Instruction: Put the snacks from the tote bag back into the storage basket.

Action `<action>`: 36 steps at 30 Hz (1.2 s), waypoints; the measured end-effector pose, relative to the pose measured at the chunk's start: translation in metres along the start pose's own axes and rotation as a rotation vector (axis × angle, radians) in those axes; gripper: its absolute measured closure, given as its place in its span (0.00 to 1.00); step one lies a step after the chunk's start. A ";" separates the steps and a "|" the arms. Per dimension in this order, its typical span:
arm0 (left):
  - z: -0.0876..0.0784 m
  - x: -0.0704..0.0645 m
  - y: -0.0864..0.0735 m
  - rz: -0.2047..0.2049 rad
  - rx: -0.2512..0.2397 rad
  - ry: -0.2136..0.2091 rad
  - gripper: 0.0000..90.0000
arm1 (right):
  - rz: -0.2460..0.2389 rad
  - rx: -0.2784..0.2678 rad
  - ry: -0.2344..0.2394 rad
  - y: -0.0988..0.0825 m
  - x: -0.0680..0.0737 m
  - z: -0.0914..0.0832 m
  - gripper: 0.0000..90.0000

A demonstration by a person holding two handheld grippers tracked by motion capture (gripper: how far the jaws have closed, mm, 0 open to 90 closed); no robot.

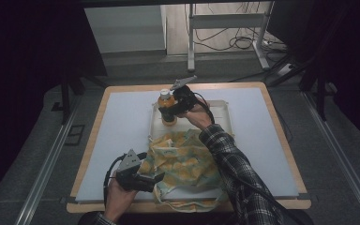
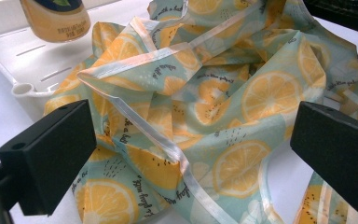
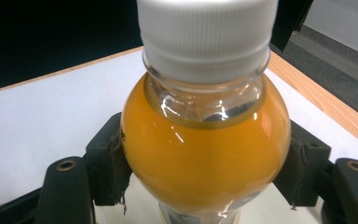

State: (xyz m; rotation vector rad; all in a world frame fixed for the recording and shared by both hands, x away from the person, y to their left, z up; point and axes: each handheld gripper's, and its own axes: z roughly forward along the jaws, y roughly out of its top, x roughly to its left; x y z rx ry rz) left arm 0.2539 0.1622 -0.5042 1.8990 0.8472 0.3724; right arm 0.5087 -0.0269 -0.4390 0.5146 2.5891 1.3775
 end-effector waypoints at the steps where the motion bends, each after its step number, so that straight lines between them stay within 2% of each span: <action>1: 0.000 0.000 0.000 0.000 0.000 0.000 0.00 | 0.002 0.000 0.001 0.000 0.000 0.001 0.33; 36: 0.001 0.000 -0.001 0.003 -0.006 0.004 0.00 | 0.001 0.002 0.001 -0.001 0.001 0.032 0.33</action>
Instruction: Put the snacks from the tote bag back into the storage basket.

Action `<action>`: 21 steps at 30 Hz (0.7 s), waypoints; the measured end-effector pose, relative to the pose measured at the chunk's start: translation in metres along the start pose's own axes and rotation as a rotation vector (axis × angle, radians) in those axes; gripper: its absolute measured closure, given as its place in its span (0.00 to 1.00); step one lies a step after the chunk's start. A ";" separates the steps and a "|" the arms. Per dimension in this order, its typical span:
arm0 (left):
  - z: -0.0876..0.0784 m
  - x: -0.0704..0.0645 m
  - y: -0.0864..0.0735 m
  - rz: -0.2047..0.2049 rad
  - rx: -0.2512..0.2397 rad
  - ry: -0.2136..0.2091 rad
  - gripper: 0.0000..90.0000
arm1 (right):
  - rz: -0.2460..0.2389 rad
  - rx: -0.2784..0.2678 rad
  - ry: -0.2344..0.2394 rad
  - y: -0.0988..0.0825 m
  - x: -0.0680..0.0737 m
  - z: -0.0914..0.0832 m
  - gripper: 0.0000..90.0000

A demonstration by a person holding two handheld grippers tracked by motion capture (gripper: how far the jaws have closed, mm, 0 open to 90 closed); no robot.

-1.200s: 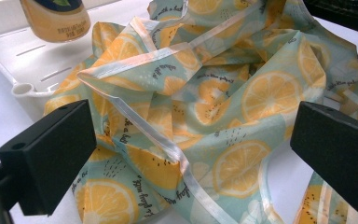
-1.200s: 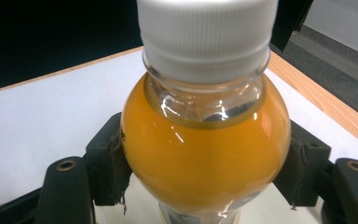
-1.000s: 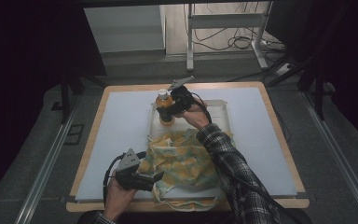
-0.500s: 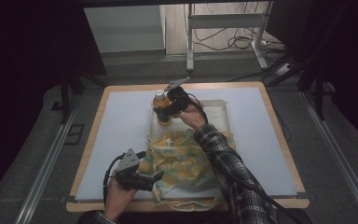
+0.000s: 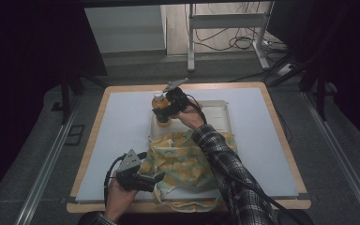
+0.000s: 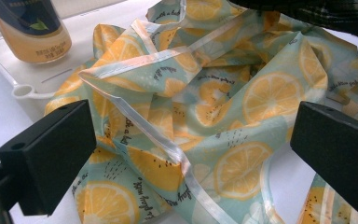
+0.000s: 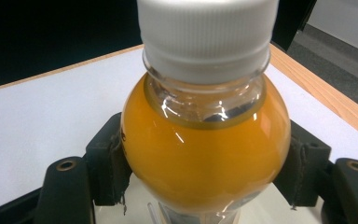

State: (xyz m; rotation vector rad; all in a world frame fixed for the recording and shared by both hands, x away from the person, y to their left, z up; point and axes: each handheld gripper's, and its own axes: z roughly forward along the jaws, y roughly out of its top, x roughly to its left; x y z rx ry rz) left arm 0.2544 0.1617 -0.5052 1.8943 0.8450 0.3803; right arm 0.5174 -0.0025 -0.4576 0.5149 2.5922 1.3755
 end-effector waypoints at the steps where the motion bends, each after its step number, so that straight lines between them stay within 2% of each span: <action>1: 0.000 0.000 0.000 -0.001 0.000 0.000 0.00 | -0.001 0.001 0.000 0.000 0.000 0.001 0.33; 15: 0.001 0.000 0.000 -0.001 0.001 -0.003 0.00 | -0.008 0.002 0.018 -0.004 0.001 0.014 0.33; 21: 0.001 -0.001 0.000 0.001 0.004 -0.004 0.00 | -0.007 0.000 0.030 -0.005 -0.001 0.014 0.33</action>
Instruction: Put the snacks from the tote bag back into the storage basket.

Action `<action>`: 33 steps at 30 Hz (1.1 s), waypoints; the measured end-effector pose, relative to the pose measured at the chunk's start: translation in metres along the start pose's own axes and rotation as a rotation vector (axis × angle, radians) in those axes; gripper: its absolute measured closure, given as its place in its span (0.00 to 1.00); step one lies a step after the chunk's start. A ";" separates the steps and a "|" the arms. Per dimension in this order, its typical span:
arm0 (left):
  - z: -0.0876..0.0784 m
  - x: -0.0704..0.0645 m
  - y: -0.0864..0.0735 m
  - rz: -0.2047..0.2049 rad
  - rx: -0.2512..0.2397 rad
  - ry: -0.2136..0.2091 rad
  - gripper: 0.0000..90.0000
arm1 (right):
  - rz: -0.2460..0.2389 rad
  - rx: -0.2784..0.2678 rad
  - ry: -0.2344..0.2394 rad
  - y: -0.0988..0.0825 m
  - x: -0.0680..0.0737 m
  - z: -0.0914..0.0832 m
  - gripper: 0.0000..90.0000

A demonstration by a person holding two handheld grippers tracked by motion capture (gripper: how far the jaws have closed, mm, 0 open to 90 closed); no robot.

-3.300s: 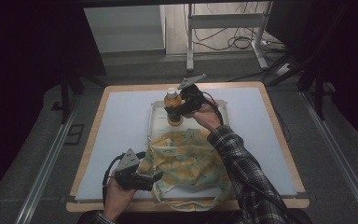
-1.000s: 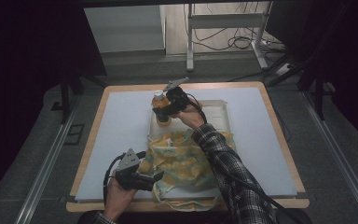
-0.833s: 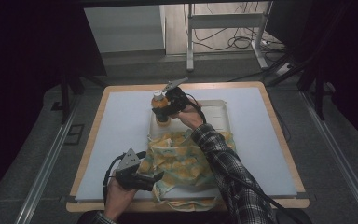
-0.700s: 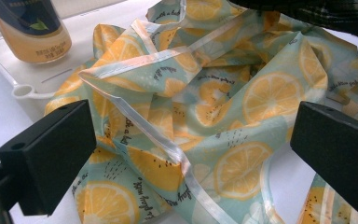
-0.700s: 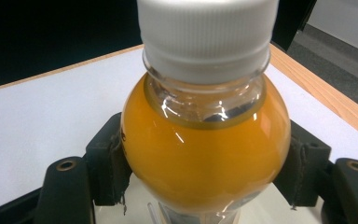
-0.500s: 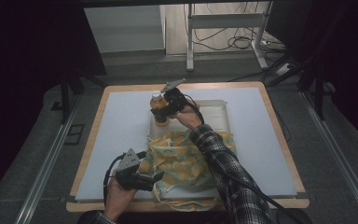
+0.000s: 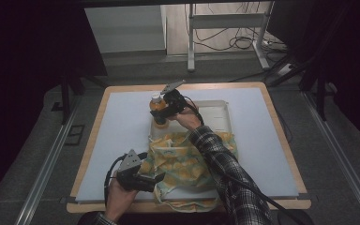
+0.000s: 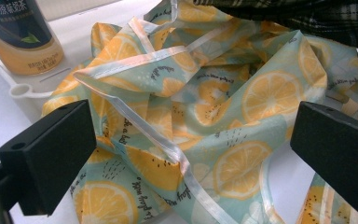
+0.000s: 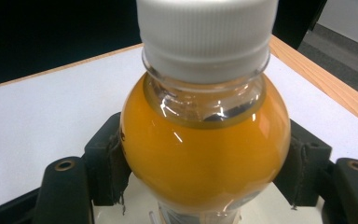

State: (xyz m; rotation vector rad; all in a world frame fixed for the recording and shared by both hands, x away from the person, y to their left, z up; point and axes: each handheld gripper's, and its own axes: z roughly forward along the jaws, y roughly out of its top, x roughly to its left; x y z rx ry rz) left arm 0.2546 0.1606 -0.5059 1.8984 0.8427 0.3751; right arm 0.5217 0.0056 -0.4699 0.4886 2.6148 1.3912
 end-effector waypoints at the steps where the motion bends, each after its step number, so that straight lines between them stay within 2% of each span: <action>1: 0.000 0.000 0.000 0.001 0.001 0.000 0.00 | 0.001 0.002 0.001 0.000 0.000 0.000 0.32; 4: 0.001 -0.001 0.000 0.002 0.002 -0.001 0.00 | 0.018 0.001 0.006 0.000 -0.001 -0.001 0.32; 9: 0.001 -0.001 0.000 0.006 0.005 -0.003 0.00 | 0.007 -0.013 -0.005 0.005 0.002 -0.005 0.25; 13: 0.002 -0.002 0.000 0.007 0.005 -0.003 0.00 | 0.014 0.014 -0.020 0.007 0.003 -0.006 0.19; 17: 0.002 -0.002 0.000 0.007 0.006 -0.002 0.00 | 0.014 0.013 -0.022 0.006 0.003 -0.008 0.16; 33: 0.002 -0.002 0.000 0.005 0.007 -0.003 0.00 | 0.009 0.041 -0.026 0.006 0.006 -0.013 0.11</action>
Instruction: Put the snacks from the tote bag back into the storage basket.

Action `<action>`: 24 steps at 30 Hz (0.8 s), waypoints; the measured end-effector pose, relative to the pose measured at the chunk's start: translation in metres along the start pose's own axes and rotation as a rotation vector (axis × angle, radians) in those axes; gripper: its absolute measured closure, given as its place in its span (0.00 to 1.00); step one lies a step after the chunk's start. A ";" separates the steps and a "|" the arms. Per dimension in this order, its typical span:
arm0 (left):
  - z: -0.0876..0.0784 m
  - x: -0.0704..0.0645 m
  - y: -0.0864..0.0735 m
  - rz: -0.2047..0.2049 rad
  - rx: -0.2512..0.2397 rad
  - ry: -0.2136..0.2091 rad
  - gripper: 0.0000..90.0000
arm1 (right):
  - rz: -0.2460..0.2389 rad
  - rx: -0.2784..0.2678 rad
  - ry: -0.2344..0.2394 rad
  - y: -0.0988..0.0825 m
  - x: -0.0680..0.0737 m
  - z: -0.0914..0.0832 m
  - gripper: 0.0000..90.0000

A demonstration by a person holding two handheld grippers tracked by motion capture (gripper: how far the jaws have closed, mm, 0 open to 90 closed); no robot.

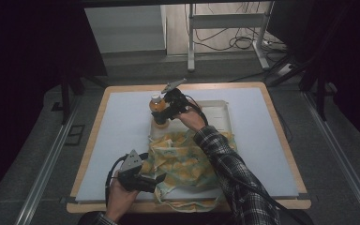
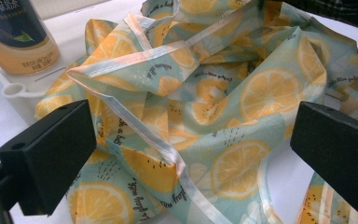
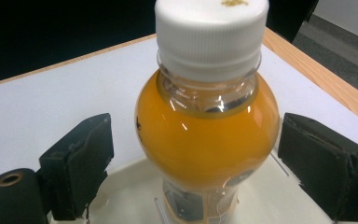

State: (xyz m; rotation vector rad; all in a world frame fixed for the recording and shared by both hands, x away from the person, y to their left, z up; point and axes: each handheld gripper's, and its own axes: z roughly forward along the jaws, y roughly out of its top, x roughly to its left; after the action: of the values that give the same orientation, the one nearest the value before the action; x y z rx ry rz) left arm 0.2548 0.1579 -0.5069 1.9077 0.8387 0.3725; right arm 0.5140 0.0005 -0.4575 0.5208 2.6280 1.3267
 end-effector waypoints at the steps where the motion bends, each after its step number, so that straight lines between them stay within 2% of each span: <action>1: 0.000 0.000 0.000 0.000 0.000 0.000 0.00 | -0.001 0.002 -0.004 0.000 0.000 -0.001 0.11; 24: 0.000 0.000 0.000 -0.001 -0.002 -0.001 0.00 | 0.040 0.020 -0.005 -0.003 0.005 -0.021 0.08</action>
State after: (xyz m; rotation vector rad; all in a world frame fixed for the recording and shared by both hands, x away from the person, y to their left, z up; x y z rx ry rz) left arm 0.2549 0.1576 -0.5070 1.9052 0.8382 0.3722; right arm 0.5021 -0.0152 -0.4475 0.5821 2.6431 1.3105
